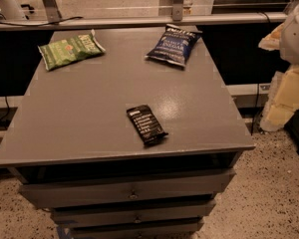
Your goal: Move green jalapeno chip bag near rxbar chocolate
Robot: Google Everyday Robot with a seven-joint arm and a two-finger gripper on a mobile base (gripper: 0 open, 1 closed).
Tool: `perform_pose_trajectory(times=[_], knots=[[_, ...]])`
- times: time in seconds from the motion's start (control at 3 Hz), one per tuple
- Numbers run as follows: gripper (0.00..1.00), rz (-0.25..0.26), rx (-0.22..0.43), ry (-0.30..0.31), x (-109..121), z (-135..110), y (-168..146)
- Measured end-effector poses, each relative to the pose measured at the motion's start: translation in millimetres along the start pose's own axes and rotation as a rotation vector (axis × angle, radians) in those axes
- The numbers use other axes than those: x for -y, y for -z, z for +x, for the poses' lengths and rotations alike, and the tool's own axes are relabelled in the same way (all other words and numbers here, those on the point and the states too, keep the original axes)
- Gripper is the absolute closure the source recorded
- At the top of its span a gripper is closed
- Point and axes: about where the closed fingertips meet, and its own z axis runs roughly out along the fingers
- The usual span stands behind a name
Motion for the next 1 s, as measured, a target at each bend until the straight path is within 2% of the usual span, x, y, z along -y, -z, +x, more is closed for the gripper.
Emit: perform_pose_trajectory(times=[0.33,0.67,1.0], knots=[[0.00,0.000,0.000,0.000,0,0,0],[0.00,0.005,0.077,0.017,13,-13,-15],[0.00,-0.002,0.180,0.036,42,-49,-53]])
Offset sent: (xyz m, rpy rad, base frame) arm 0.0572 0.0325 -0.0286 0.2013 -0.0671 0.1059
